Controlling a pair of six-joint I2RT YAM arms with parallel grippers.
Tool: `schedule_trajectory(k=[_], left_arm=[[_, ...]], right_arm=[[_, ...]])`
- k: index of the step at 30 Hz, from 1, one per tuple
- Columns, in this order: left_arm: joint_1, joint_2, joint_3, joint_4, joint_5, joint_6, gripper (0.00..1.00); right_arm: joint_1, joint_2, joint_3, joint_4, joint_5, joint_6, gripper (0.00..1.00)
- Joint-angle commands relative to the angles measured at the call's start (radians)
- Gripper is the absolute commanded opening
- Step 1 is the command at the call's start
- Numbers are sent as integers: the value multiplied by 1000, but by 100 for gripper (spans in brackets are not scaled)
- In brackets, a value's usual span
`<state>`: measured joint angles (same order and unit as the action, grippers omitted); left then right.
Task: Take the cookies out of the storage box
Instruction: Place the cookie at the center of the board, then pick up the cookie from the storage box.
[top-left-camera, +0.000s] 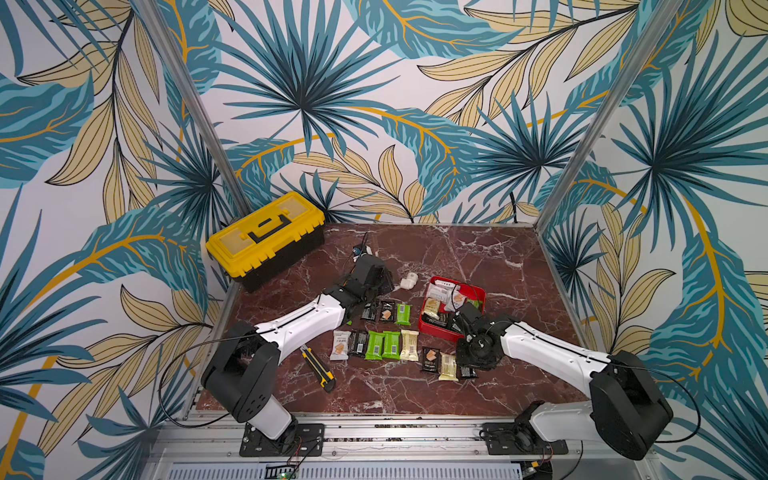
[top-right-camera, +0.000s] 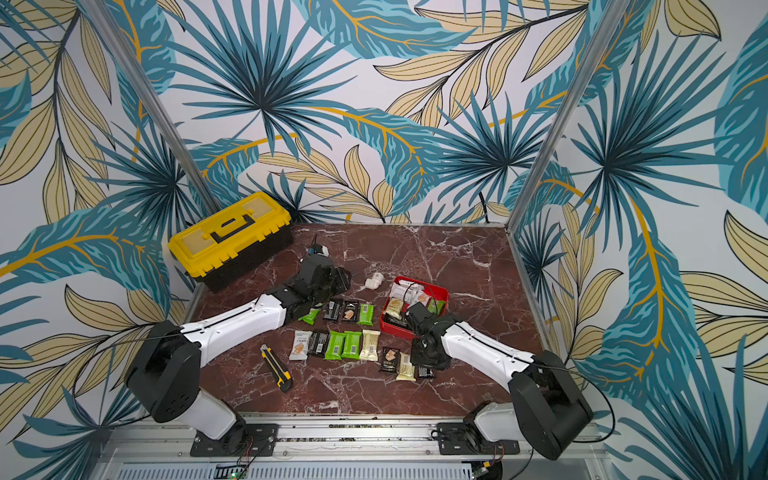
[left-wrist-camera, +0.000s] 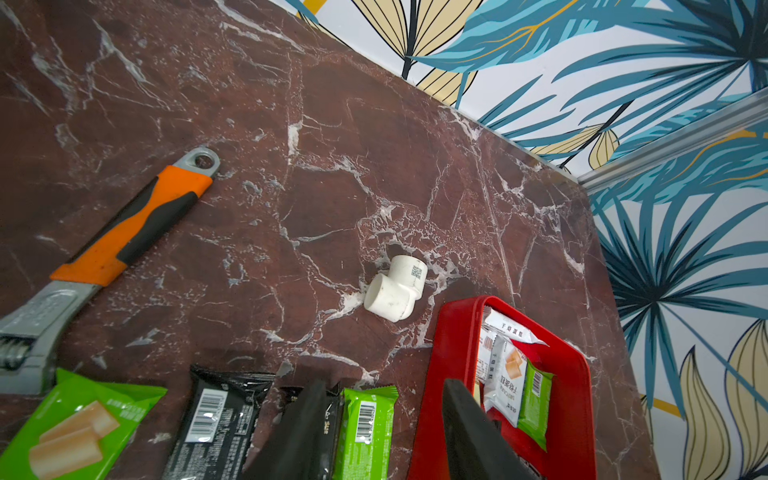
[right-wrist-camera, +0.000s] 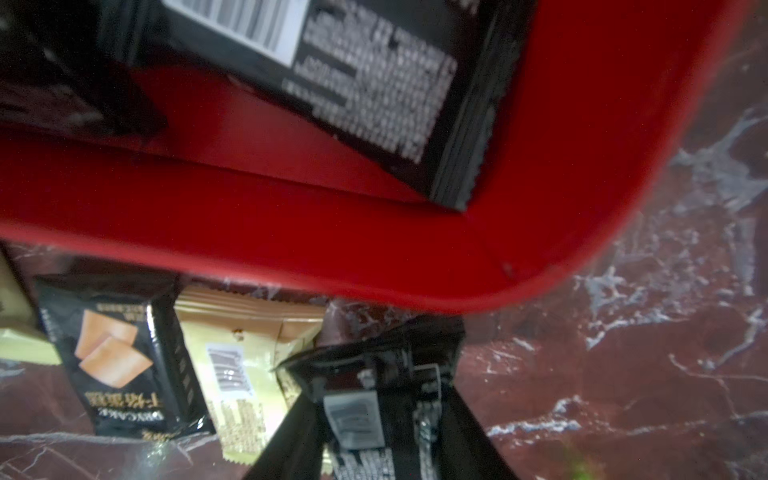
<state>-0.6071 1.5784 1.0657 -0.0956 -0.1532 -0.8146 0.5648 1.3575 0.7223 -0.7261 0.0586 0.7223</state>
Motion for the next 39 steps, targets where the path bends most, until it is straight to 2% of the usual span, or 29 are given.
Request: schedule_trajectory(k=[1,4,7,13,19,23,31,39], left_arm=[[4,-47,-33,-7,-14,24,53],[4,-59,-36,-8,-34,45,54],[9,-89,-40,-15,-77,89,54],[21,-173,-123,76,-167,135,58],[46,-250,-211,159,-203,122,63],[46,-274,-249,205,-153,103,63],[46,-239,-276,242,-19,55,63],[46,-197,-254,237,-14,62,63]], right_arm=[[4,0,-26,45,25,3,54],[4,-36,-27,43,8,-9,60],[4,-88,-4,5,10,-16,61],[-3,-114,157,-65,46,-66,61],[-36,33,365,-129,102,-115,61],[-65,155,457,-134,113,-126,60],[-125,366,598,-139,164,-25,60],[-171,495,658,-42,152,-11,62]])
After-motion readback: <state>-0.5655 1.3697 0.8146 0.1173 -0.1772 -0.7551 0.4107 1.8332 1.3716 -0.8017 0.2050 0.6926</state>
